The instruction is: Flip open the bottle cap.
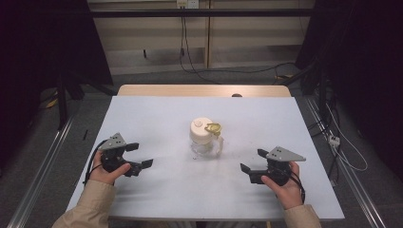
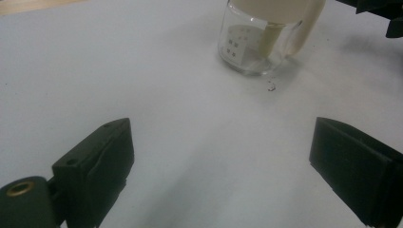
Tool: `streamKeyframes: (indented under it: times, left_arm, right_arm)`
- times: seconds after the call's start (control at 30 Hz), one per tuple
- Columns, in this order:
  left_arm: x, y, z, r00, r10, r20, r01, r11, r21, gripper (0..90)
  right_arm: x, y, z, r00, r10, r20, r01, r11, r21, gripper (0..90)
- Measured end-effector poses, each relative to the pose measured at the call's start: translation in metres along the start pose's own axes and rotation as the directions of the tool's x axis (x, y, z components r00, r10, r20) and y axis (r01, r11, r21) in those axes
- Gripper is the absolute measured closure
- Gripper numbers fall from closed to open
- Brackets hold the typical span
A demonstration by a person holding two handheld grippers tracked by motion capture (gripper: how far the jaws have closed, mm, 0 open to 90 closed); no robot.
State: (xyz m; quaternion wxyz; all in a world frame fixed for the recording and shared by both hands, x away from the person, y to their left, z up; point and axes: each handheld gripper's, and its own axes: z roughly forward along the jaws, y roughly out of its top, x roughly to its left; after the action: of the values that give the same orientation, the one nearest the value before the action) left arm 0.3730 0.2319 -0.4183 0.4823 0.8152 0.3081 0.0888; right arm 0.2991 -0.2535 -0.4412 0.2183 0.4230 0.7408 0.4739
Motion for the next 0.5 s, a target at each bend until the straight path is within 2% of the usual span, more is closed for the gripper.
streamKeyframes:
  times: [0.5]
  left_arm:
    - [0.000, -0.012, -0.009, 0.9999, -0.001, -0.011, 0.001, 1.0000, 0.007, 7.3]
  right_arm:
    - [-0.009, -0.011, -0.019, 0.9995, -0.002, 0.033, 0.002, 1.000, -0.008, 11.6]
